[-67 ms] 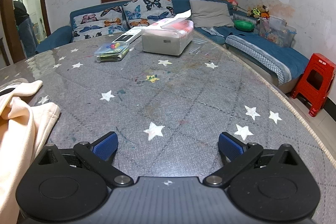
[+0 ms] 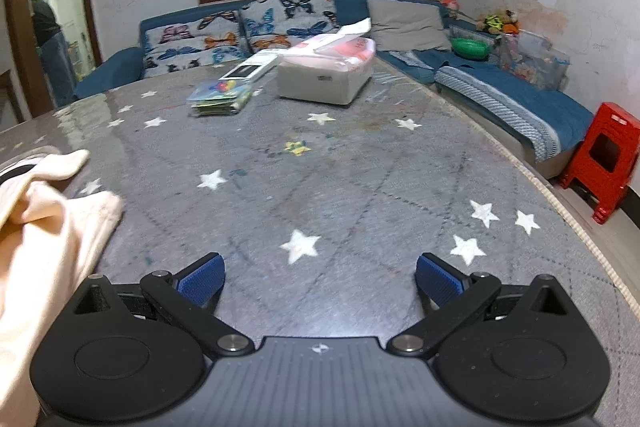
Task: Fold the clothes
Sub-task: 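Move both grippers toward the crumpled cream sweatshirt on the table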
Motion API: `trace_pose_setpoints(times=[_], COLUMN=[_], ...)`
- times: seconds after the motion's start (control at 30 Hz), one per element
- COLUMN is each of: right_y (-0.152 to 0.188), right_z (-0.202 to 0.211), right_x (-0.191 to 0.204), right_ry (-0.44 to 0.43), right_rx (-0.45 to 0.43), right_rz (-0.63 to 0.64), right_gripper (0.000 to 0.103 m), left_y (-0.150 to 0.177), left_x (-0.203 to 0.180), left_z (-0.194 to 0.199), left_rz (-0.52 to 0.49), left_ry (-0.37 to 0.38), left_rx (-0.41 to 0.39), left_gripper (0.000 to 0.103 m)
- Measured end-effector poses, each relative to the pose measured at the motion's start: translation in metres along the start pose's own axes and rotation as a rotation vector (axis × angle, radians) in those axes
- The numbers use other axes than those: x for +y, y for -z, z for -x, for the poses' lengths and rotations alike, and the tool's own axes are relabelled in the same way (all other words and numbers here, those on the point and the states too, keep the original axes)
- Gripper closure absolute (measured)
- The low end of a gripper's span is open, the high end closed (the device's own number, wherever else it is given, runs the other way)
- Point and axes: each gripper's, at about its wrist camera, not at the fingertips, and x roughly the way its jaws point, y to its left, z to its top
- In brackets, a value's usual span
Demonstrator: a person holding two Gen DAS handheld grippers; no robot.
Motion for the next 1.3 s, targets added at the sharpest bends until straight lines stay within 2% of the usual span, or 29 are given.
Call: trace_pose_setpoints(times=[0.13,0.23,0.33,0.6,1.0,1.3], right_y=[-0.001,0.014,0.02,0.038,0.064,0.072], right_z=[0.004,0.034,0.054,0.092,0.127,0.14], right_x=[0.004,0.009,0.018,0.039,0.054,0.067], right_ry=[-0.007,-0.029,-0.072,-0.122,-0.194,-0.229], right_rx=[-0.004,-0.061,-0.027,-0.003,0.022,0.014], right_rz=[0.025,0.048,0.081,0.166,0.221,0.261], right_gripper=[0.0,0.0,0.0,0.0,0.0,0.0], left_y=[-0.003,-0.002,0.002,0.008,0.014,0.018], left_x=[0.002,-0.005,-0.011,-0.033,-0.063,-0.072], left_z=[-0.003,0.008,0.014,0.038,0.059,0.068], left_rz=[0.001,0.006,0.002,-0.003,-0.036,-0.065], left_ry=[-0.006,-0.005,0.005,0.057,0.113,0.115], left_rx=[0.018,0.021,0.023,0.05,0.058,0.066], left_gripper=[0.0,0.0,0.0,0.0,0.0,0.0])
